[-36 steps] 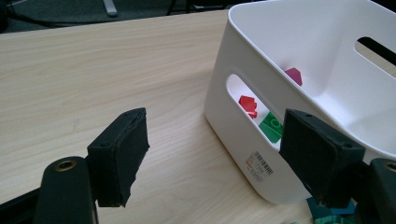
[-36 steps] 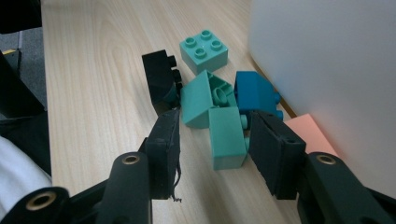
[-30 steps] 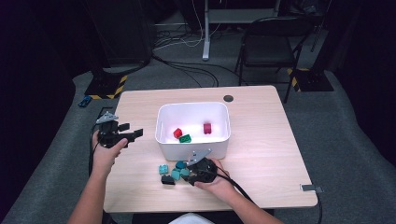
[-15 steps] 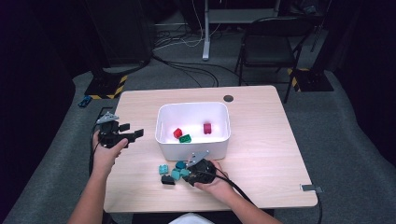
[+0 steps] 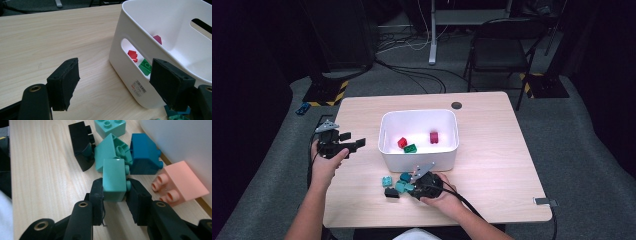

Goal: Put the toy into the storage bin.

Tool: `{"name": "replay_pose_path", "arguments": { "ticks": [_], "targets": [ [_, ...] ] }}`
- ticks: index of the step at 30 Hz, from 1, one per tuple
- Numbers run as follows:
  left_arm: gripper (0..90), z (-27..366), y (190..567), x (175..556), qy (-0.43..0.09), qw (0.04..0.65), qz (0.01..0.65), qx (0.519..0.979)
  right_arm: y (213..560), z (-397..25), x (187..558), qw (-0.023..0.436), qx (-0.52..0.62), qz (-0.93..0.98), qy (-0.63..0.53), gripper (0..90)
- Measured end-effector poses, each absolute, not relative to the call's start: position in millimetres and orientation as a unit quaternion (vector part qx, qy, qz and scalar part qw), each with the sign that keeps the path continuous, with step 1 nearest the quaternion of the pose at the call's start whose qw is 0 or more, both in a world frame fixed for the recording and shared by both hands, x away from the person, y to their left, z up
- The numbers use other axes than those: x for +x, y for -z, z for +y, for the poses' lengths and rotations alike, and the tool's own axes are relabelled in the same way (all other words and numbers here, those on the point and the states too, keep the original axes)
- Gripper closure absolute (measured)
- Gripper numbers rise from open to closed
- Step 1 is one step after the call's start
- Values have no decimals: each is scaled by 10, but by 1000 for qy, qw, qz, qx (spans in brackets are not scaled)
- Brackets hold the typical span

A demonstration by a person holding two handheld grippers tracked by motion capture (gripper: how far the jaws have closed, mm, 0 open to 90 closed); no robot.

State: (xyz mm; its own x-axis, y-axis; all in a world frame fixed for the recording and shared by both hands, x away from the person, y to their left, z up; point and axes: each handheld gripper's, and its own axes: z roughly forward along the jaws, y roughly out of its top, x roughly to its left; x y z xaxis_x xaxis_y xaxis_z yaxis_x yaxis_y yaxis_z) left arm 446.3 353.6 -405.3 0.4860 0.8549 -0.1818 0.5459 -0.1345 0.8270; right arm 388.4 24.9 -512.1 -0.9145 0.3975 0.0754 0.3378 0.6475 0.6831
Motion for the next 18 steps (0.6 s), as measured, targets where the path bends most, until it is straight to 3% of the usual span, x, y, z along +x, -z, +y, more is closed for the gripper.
{"name": "replay_pose_path", "arguments": {
  "ticks": [18],
  "targets": [
    [236,3539,4057,4466,-170,454,478,732,4732,135,3856,27,186,906,-380,671]
  ]
}}
